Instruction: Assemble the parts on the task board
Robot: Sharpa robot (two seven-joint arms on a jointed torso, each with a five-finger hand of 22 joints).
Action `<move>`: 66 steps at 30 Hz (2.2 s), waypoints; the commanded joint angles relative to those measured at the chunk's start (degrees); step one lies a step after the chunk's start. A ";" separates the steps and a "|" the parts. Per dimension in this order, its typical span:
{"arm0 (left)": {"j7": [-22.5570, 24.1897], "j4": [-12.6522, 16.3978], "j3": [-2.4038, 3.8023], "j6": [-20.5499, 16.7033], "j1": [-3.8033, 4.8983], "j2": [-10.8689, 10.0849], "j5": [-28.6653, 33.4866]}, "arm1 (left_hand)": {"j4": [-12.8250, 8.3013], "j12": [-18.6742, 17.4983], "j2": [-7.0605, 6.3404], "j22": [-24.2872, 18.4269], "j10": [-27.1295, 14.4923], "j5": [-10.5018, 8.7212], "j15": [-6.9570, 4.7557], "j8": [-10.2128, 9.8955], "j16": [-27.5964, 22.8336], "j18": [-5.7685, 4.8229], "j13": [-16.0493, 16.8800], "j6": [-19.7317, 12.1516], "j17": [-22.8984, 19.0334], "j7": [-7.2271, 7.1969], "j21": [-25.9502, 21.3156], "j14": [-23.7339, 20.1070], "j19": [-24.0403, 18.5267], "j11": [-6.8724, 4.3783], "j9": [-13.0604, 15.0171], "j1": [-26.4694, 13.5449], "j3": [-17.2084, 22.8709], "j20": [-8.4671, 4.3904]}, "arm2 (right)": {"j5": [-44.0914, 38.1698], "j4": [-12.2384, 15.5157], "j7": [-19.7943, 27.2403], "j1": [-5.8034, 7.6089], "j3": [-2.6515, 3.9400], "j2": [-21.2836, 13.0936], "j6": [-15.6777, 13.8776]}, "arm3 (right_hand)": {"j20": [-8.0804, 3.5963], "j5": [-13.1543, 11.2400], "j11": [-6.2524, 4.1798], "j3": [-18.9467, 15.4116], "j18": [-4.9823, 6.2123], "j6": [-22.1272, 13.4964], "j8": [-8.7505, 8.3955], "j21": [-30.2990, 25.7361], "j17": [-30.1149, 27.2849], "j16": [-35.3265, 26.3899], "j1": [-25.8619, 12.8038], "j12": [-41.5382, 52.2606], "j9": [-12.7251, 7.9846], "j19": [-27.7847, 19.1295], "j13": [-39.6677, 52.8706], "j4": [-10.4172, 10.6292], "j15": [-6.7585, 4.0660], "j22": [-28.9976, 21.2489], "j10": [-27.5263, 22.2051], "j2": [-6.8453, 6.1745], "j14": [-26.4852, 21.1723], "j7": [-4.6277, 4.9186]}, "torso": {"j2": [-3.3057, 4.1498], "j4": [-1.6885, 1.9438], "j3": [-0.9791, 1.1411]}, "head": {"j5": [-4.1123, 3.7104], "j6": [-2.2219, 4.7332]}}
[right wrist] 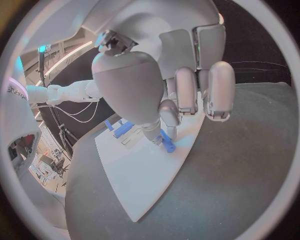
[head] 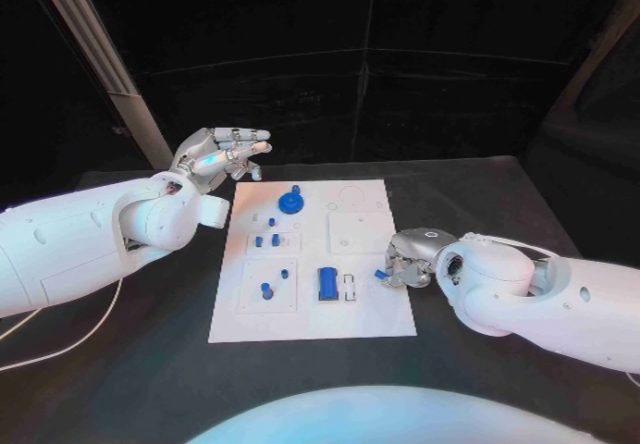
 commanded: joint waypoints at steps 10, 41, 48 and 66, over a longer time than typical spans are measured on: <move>0.17 0.12 0.04 0.92 0.07 -0.05 0.18 | -0.31 0.31 0.08 -0.07 -0.29 0.25 0.05 0.31 -0.38 0.36 -0.06 -0.03 -0.05 0.25 -0.27 -0.47 -0.28 -0.02 -0.05 0.54 0.17 0.09 | 13.13 1.97 2.73 -0.08 -0.10 -0.49 -9.77 | -0.24 6.11 -0.25 6.90 -0.09 1.99 -0.97 0.45 2.82 0.61 -1.68 1.03 -0.87 0.41 0.71 2.32 -0.39 1.65 0.97 -3.59 3.84 -0.31 | 0.05 0.02 0.00 | 0.11 -0.02; 0.15 0.28 0.04 0.90 0.08 0.05 0.18 | -0.31 0.31 0.08 -0.07 -0.29 0.25 0.05 0.31 -0.38 0.36 -0.06 -0.03 -0.05 0.25 -0.27 -0.47 -0.28 -0.02 -0.05 0.54 0.17 0.09 | 26.67 -1.30 -0.21 -0.06 -0.10 5.15 -9.23 | -0.60 7.67 -0.93 10.19 -0.19 5.38 -0.25 0.74 3.30 0.89 -7.10 2.08 -0.20 0.66 1.66 5.44 -0.88 2.23 2.12 -6.44 3.92 -1.33 | 0.05 0.04 -0.01 | 0.30 -0.36; 0.10 0.30 0.04 0.93 0.08 0.05 0.18 | -0.31 0.31 0.08 -0.07 -0.29 0.25 0.05 0.31 -0.38 0.36 -0.06 -0.03 -0.05 0.25 -0.27 -0.47 -0.28 -0.02 -0.05 0.54 0.17 0.09 | 26.14 -1.69 -1.04 -0.06 -0.10 5.89 -8.07 | -0.86 7.25 -1.25 10.27 -0.25 6.29 0.30 0.87 3.49 1.00 -8.67 1.51 0.49 0.78 1.32 6.38 -1.15 2.46 2.20 -6.37 3.96 -1.73 | 0.05 0.01 0.01 | 0.26 -0.37; -0.01 0.32 0.04 0.95 0.09 0.06 0.18 | -0.33 0.34 0.09 -0.07 -0.31 0.25 0.05 0.32 -0.39 0.35 -0.06 -0.04 -0.08 0.27 -0.27 -0.48 -0.29 -0.01 -0.05 0.53 0.19 0.09 | 23.20 -2.10 -2.13 -0.05 -0.09 6.68 -8.31 | -0.97 -1.47 -1.27 5.51 -0.23 6.48 0.78 0.74 3.35 0.85 -15.25 0.62 1.93 0.72 0.77 8.73 -1.19 2.35 2.46 -6.87 3.91 -1.82 | 0.05 -0.02 0.03 | 0.03 -0.37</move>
